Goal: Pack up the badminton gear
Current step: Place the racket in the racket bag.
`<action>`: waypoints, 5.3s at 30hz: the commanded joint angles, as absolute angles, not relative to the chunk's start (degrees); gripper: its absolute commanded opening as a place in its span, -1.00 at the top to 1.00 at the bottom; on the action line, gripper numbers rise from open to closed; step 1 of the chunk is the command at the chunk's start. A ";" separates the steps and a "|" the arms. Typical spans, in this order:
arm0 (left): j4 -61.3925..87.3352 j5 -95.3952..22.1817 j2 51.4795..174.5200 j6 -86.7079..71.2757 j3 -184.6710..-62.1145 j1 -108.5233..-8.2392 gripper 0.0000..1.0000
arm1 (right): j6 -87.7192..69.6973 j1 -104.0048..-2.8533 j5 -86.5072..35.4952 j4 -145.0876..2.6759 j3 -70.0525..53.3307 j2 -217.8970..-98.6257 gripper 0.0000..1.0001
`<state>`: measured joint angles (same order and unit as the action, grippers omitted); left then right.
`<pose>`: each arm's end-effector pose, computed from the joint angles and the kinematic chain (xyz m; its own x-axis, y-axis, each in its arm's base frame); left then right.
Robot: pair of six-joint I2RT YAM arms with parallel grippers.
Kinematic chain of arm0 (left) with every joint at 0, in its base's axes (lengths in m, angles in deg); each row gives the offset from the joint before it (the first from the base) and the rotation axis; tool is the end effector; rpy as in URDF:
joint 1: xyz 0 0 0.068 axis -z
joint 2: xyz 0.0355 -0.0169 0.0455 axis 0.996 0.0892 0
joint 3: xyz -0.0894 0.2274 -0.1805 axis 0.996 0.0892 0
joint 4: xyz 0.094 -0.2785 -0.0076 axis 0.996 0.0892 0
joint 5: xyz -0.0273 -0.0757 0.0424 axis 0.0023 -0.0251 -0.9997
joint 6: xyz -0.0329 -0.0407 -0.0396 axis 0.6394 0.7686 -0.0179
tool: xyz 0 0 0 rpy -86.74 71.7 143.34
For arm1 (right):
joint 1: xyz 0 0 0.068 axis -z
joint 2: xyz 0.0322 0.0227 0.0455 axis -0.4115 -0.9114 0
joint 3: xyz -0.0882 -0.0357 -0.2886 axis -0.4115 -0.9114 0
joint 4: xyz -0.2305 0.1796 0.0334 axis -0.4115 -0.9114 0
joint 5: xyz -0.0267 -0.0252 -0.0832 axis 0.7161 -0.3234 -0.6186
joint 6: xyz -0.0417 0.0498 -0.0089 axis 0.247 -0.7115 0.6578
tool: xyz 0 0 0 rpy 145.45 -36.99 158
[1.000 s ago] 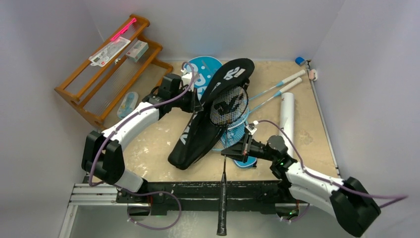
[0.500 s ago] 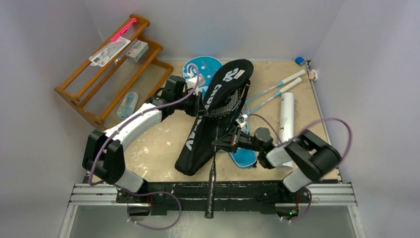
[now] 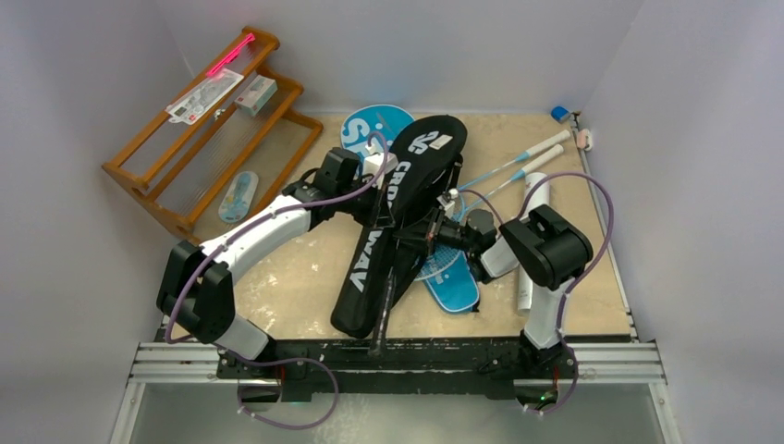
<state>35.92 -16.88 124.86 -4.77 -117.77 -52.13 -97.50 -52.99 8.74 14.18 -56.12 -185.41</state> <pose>0.3048 -0.2249 0.2869 -0.7340 0.2089 -0.6462 0.6084 0.6251 -0.4890 0.2736 0.1890 0.1378 -0.9436 0.3286 0.0408 0.0195 -0.0677 0.9975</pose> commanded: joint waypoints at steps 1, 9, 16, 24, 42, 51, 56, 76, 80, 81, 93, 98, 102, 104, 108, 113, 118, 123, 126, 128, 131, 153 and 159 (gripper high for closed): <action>35.90 -15.86 122.90 -6.20 -120.71 -51.52 1.00 | -95.69 -47.73 12.65 30.38 -50.61 -187.61 1.00; 36.05 -13.02 121.11 -6.81 -120.57 -51.16 1.00 | -95.20 -42.82 15.07 28.56 -43.11 -194.46 1.00; 35.89 -8.73 120.68 -6.85 -120.55 -51.17 1.00 | -85.92 -42.66 13.67 17.70 -40.47 -194.93 1.00; 35.78 -1.06 121.91 -6.28 -121.06 -51.18 1.00 | -73.87 -42.84 6.75 1.69 -38.90 -190.23 0.97; 37.62 -4.43 124.67 -5.45 -121.62 -51.20 0.82 | -63.01 -46.27 -2.81 -14.40 -34.96 -189.23 0.39; 39.98 -32.38 120.65 -10.11 -119.38 -47.45 0.17 | -60.30 -46.36 -5.88 -26.68 -38.41 -182.14 0.37; 42.73 -39.14 124.15 -11.61 -120.74 -44.10 -0.16 | -61.40 -46.48 -4.08 -25.51 -38.22 -183.41 0.58; 47.38 -57.37 138.11 -10.53 -124.70 -39.96 -0.37 | -62.46 -47.20 -5.41 -25.09 -37.67 -183.81 0.67; 49.56 -61.24 139.93 -9.90 -126.04 -39.21 -0.13 | -62.86 -47.32 -5.48 -24.65 -37.51 -183.92 0.67; 49.75 -61.93 139.92 -9.77 -126.28 -39.06 0.03 | -62.84 -47.33 -5.54 -24.72 -37.48 -183.88 0.67; 43.89 -50.83 129.50 -11.34 -123.07 -38.45 1.00 | -64.55 -47.58 -6.95 -24.01 -36.50 -184.20 0.73; 39.15 -34.86 124.95 -10.85 -120.51 -39.11 1.00 | -64.97 -48.48 -8.32 -24.15 -35.79 -184.39 0.75; 37.81 -22.75 124.79 -9.72 -120.49 -40.70 1.00 | -65.07 -49.04 -9.65 -24.21 -35.56 -184.52 0.78; 38.09 -17.81 125.50 -9.82 -120.85 -41.27 1.00 | -65.07 -49.09 -10.51 -24.09 -35.76 -184.47 0.81; 39.42 -10.56 127.92 -10.62 -121.88 -41.29 1.00 | -65.60 -49.09 -11.29 -23.38 -36.44 -184.53 0.86; 43.29 -8.12 132.18 -11.47 -124.02 -41.20 1.00 | -66.88 -49.09 -12.50 -22.81 -36.65 -184.26 0.92; 43.99 -4.34 133.73 -11.73 -124.60 -41.11 1.00 | -67.14 -49.09 -13.31 -22.75 -36.55 -183.57 0.95; 42.18 3.73 132.69 -11.12 -124.40 -41.19 1.00 | -65.65 -49.80 -16.51 -23.52 -36.61 -182.47 0.98; 39.91 9.13 131.39 -10.33 -123.78 -41.49 1.00 | -64.99 -49.98 -16.94 -23.12 -36.66 -183.19 0.99; 38.41 11.98 130.25 -9.66 -123.06 -41.99 1.00 | -64.93 -50.04 -17.42 -22.36 -37.24 -183.48 0.99; 35.61 15.66 128.74 -8.26 -122.02 -42.58 1.00 | -64.84 -50.02 -17.32 -20.95 -38.15 -183.93 0.99; 43.17 4.51 127.93 -12.87 -123.70 -44.14 1.00 | -55.31 -47.71 -19.71 -30.92 -37.43 -179.29 0.99; 41.73 7.80 127.39 -11.99 -123.43 -45.68 1.00 | -55.29 -47.74 -22.72 -29.69 -38.05 -178.63 0.99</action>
<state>40.29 -4.44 131.61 -12.90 -122.03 -46.01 -56.57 -49.51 -13.01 -34.03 -39.33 -180.49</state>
